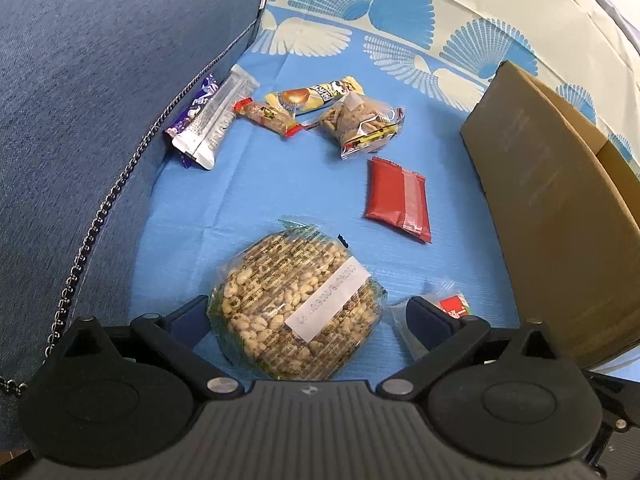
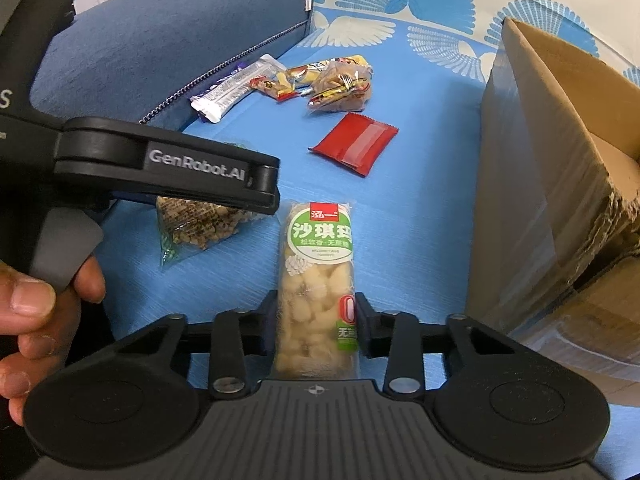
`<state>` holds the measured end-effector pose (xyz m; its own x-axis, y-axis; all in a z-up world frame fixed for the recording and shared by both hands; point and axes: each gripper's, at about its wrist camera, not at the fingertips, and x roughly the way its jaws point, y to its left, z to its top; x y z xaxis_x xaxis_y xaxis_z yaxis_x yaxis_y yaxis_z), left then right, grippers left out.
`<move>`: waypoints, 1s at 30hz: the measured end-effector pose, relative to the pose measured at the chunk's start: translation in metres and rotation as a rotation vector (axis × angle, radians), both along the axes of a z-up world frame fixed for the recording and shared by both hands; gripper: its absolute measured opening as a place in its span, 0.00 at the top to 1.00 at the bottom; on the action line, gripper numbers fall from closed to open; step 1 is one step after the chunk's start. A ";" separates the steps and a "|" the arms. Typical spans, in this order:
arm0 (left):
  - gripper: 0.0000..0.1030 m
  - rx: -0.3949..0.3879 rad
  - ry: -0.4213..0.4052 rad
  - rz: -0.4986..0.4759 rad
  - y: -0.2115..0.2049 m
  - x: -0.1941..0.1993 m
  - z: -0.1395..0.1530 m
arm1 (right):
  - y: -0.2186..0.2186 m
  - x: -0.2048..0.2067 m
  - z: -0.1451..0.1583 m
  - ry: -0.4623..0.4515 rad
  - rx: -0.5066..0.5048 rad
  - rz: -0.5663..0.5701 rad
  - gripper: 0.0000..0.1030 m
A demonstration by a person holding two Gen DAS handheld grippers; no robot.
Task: Organize snacks
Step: 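Hold the green-labelled bar with the right tool while the left tool hovers over the nut cake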
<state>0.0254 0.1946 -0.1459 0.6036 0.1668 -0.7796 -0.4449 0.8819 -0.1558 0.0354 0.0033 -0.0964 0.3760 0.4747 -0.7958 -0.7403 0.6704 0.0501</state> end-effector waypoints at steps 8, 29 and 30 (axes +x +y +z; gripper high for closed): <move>0.13 0.037 -0.027 0.006 -0.002 -0.002 0.003 | -0.003 0.000 0.004 -0.027 0.018 -0.028 0.63; 0.13 0.031 -0.034 -0.011 -0.003 0.000 0.002 | -0.002 0.003 -0.001 -0.003 0.001 -0.032 0.63; 0.14 0.032 -0.038 -0.012 -0.003 0.000 0.002 | -0.002 0.002 -0.001 -0.008 0.000 -0.030 0.63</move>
